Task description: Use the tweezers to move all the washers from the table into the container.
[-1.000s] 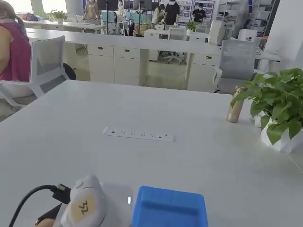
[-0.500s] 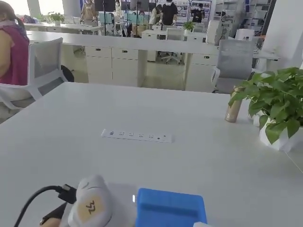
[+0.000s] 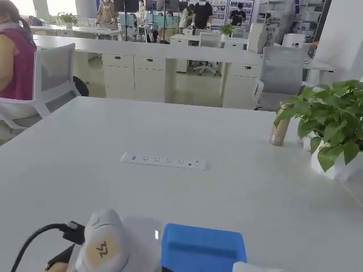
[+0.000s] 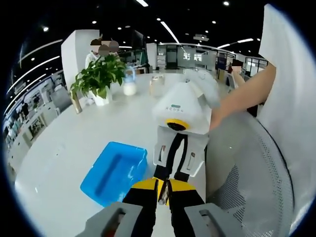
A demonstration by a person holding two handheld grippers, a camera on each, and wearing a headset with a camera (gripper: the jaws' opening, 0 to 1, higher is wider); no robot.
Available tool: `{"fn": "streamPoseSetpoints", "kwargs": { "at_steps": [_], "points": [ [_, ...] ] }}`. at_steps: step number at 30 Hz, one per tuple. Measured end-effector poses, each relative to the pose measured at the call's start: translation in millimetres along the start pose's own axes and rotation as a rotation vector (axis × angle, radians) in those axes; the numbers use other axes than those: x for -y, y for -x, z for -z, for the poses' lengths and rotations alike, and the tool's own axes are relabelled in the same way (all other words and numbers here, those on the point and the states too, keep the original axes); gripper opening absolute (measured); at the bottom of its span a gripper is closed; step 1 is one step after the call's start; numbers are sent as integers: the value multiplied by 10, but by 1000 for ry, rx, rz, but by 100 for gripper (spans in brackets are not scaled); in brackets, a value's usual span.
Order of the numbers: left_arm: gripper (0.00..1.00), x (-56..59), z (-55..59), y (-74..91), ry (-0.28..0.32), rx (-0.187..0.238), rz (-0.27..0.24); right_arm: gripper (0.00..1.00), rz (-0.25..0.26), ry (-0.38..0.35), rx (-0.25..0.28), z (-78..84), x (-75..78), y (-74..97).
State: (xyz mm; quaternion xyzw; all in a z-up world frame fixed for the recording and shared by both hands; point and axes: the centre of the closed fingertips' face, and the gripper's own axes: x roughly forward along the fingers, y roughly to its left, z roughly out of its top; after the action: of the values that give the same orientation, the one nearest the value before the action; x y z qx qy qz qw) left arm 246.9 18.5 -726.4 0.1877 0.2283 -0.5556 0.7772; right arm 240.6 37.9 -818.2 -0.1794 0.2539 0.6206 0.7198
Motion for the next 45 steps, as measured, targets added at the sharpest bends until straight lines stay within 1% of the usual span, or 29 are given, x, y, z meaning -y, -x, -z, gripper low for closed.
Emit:
{"fn": "streamPoseSetpoints", "kwargs": {
  "at_steps": [1, 2, 4, 5, 6, 8, 9, 10, 11, 12, 13, 14, 17, 19, 20, 21, 22, 25, 26, 27, 29, 31, 32, 36, 37, 39, 41, 43, 45],
  "points": [
    [12, -38, -43, 44, 17, 32, -25, 3, 4, -9, 1, 10, 25, 15],
    [13, -74, -67, 123, 54, 60, -48, 3, 14, -25, 3, 27, 42, 39],
    [13, -93, -83, 227, 99, 91, -65, 3, 19, -60, 14, 40, 35, 63],
    [14, -120, -87, 303, 135, 117, -93, 2, 22, -69, 18, 42, 39, 72],
    [16, -146, -96, 373, 164, 150, -123, 2, 29, -84, 25, 41, 49, 86],
    [24, -149, -91, 460, 224, 192, -149, 2, 36, -98, 30, 27, 54, 122],
    [27, -144, -59, 514, 266, 208, -166, 2, 41, -102, 35, 8, 54, 140],
    [30, -150, -35, 553, 286, 218, -187, 2, 43, -108, 41, -10, 55, 159],
    [33, -158, 16, 598, 290, 223, -217, 2, 42, -121, 50, -19, 69, 167],
    [35, -153, 56, 620, 302, 221, -230, 2, 43, -124, 52, -37, 70, 186],
    [36, -150, 111, 653, 324, 219, -256, 2, 46, -125, 52, -70, 71, 216],
    [40, -146, 142, 673, 335, 221, -274, 2, 49, -123, 49, -88, 74, 236],
    [51, -123, 194, 738, 374, 250, -334, 2, 60, -121, 43, -140, 116, 306],
    [58, -105, 223, 774, 403, 279, -371, 2, 61, -125, 45, -179, 142, 351],
    [60, -100, 256, 792, 411, 287, -399, 2, 64, -130, 42, -205, 162, 384],
    [63, -100, 269, 797, 413, 288, -409, 2, 67, -131, 39, -229, 171, 411],
    [67, -100, 315, 808, 422, 290, -440, 2, 73, -129, 34, -251, 196, 446],
    [79, -95, 433, 822, 414, 268, -507, 2, 90, -125, 33, -306, 276, 528],
    [83, -88, 486, 823, 409, 253, -530, 2, 96, -125, 36, -337, 304, 562],
    [87, -92, 506, 829, 407, 253, -545, 2, 102, -127, 36, -355, 324, 582],
    [93, -105, 533, 849, 413, 273, -576, 2, 116, -132, 37, -382, 386, 620],
    [98, -128, 545, 877, 426, 307, -603, 2, 126, -132, 37, -425, 409, 653],
    [99, -140, 555, 887, 427, 314, -616, 3, 130, -130, 35, -441, 418, 665],
    [99, -200, 634, 917, 392, 273, -683, 3, 159, -132, 30, -507, 498, 726],
    [99, -201, 624, 913, 390, 276, -685, 3, 170, -134, 32, -516, 542, 744],
    [99, -203, 585, 910, 382, 296, -687, 3, 186, -135, 24, -516, 605, 760],
    [99, -183, 503, 889, 336, 337, -683, 3, 198, -140, 19, -505, 658, 770],
    [99, -173, 490, 879, 338, 342, -685, 3, 219, -167, 19, -490, 752, 786],
    [99, -177, 445, 889, 325, 373, -684, 3, 231, -194, 20, -475, 816, 791]
  ]
}}
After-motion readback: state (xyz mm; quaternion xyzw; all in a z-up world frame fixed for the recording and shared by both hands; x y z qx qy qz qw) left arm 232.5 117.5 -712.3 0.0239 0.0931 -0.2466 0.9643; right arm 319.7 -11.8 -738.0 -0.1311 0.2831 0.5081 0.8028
